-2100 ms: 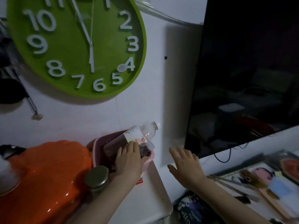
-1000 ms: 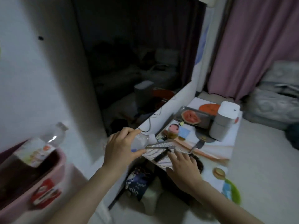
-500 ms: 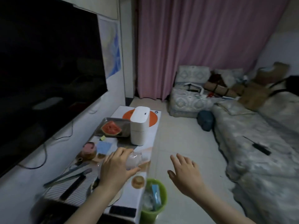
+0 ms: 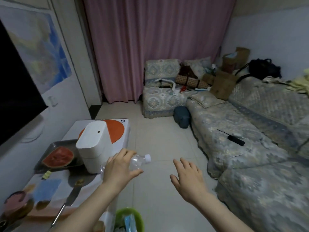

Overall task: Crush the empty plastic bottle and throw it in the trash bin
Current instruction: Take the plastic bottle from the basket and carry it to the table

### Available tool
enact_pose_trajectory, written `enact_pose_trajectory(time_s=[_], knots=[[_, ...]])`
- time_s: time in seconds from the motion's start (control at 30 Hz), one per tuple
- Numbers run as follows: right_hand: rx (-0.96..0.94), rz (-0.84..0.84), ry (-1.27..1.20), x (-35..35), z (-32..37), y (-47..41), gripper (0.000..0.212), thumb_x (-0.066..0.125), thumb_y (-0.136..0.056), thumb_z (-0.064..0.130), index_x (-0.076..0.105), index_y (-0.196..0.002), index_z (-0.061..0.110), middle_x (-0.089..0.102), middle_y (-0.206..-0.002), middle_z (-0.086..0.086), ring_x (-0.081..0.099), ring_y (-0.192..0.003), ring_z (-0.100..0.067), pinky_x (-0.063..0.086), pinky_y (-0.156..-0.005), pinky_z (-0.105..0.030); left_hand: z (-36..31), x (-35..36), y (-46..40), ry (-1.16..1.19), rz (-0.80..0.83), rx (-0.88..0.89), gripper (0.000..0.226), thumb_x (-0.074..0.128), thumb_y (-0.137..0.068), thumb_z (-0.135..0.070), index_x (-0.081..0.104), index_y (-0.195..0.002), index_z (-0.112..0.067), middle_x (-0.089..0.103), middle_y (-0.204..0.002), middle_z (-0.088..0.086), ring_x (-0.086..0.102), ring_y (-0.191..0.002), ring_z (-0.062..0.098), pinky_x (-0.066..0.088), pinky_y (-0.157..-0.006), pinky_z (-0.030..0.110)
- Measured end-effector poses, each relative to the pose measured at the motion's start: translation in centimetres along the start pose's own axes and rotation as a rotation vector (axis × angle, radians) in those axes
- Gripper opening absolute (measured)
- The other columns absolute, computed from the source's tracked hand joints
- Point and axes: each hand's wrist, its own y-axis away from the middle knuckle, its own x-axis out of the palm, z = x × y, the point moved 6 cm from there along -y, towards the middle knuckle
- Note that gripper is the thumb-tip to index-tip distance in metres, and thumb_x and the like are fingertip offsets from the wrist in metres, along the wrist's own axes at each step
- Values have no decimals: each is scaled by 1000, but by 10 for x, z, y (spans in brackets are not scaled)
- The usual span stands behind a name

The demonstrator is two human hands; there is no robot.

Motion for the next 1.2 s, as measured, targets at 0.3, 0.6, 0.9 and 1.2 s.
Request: enact_pose_trajectory(time_s=[0.3, 0.6, 0.9, 1.2], knots=[[94, 46, 27, -35, -106, -155, 55, 35, -96, 44, 18, -144, 22, 26, -152, -2, 29, -135, -25, 28, -107, -41, -45, 91, -189, 66, 70, 33, 58, 77, -65, -47, 57, -114, -25, 58, -108, -4, 58, -98, 20, 39, -80, 31], [-27, 109, -44, -38, -159, -355, 55, 34, -97, 44, 16, -145, 24, 22, -155, -3, 26, -137, -26, 26, -109, -39, -26, 141, -334, 15, 15, -103, 59, 79, -64, -48, 59, -115, -25, 59, -107, -4, 57, -97, 20, 41, -81, 32], [-379, 216, 10, -41, -154, -565, 56, 34, -97, 44, 16, -145, 24, 20, -156, -4, 24, -138, -26, 23, -111, -40, 8, 162, -449, -2, -166, -467, 60, 82, -61, -45, 61, -114, -25, 60, -107, -4, 59, -95, 20, 42, -76, 32], [-675, 314, -4, -6, -59, -684, 55, 35, -97, 43, 18, -145, 22, 23, -155, -5, 25, -137, -27, 23, -111, -40, 96, 167, -482, -86, -201, -774, 61, 76, -65, -53, 57, -117, -29, 58, -112, -5, 57, -98, 17, 47, -82, 34]])
